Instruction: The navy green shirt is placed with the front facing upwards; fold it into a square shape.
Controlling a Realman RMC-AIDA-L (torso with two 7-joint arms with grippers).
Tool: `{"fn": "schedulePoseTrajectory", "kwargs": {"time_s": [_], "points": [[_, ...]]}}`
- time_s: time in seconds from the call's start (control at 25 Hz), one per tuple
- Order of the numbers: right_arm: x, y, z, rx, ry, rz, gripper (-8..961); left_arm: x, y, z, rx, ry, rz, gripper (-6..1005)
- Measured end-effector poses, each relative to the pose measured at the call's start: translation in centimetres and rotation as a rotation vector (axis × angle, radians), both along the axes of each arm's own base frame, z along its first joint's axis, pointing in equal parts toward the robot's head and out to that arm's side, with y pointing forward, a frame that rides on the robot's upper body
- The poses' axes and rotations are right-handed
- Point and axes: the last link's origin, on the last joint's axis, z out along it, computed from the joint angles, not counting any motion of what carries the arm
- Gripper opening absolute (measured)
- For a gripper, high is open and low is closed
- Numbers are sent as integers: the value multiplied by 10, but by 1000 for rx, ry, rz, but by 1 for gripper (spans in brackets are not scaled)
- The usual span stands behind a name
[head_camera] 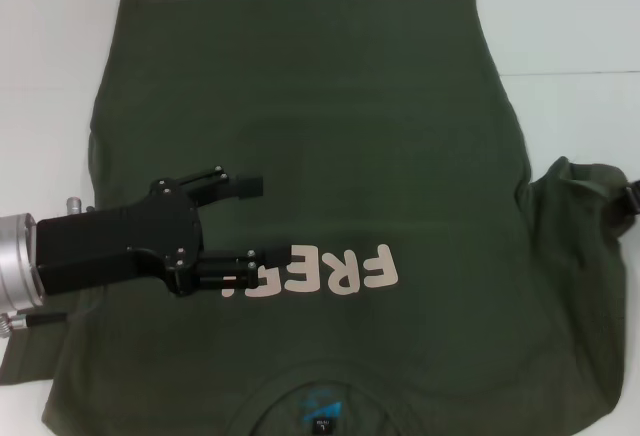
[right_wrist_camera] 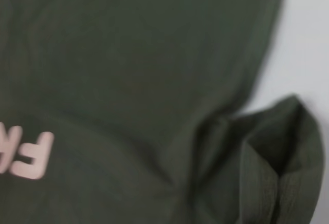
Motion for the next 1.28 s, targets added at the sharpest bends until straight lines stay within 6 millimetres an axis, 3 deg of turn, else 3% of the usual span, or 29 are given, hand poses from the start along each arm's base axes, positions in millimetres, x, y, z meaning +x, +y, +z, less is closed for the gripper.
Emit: {"fn": "schedulePoseTrajectory", "kwargs": {"time_s": [0.36,0.52,0.84,1.28], "points": [[-50,15,-47,-115,-47,150,20,1,1,1,1,-1,-1,932],[-62,13,-62,-161,-43,181,20,1,2,2,3,3,-2,932],[-68,9,-69,-175,48,228,20,-2,3,7,24,-4,16,932],[-61,9,-90,-209,74,237,20,-3,6,6,35,4,25,932]]}}
